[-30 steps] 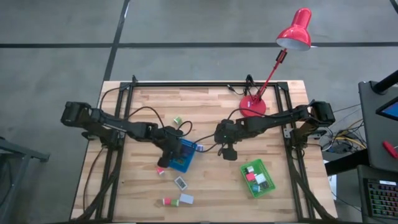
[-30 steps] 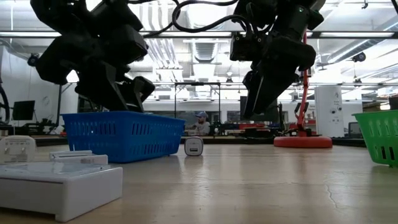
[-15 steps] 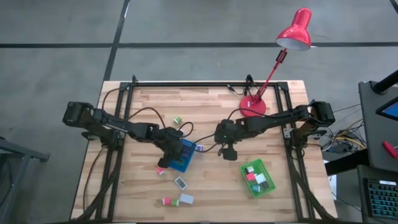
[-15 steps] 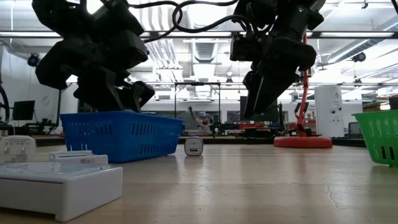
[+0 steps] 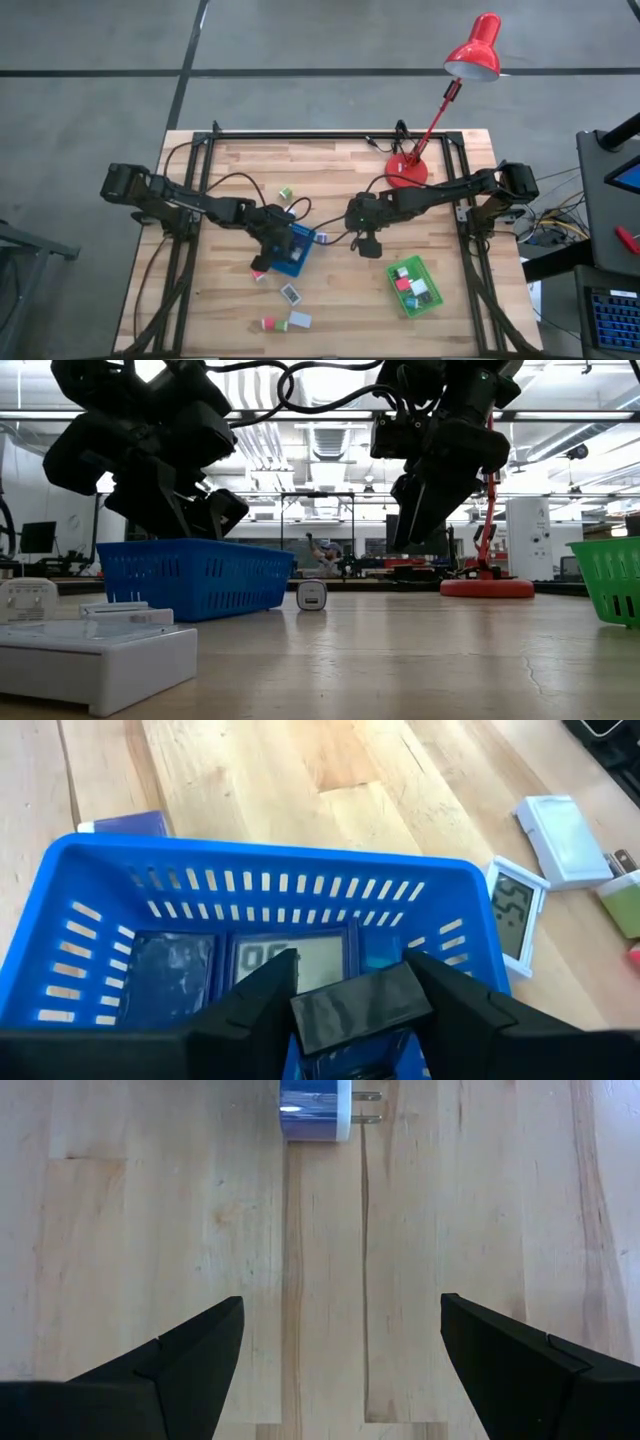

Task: Pick & Place Office items
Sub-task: Put the black digital clock into the blue bin, then put the violet charger adapter into the green bin

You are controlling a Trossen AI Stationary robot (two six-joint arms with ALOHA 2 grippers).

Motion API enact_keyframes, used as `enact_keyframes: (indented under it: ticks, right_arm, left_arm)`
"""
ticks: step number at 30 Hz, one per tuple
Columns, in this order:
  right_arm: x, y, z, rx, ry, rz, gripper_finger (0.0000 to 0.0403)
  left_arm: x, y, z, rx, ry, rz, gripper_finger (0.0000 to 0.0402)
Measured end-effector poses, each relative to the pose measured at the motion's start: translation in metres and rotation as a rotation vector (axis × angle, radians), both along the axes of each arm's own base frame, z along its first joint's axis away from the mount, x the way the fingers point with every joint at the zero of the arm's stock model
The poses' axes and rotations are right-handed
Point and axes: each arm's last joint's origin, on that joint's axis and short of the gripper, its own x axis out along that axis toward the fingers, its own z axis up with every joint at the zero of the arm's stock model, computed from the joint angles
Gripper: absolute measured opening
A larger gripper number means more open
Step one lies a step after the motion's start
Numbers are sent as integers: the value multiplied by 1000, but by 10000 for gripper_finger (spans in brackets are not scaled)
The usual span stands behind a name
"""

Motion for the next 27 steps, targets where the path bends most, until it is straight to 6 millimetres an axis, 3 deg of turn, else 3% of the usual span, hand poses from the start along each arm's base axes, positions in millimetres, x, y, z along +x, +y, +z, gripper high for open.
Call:
enact_keyframes:
  ticks: [11,27]
  right_arm:
    - [0,0,0,0,1,0,326]
    - [0,0,0,3,1,1,326]
  left_arm:
    - [2,1,1,16,-13,60,200]
    - [3,2,2,31,-18,99,325]
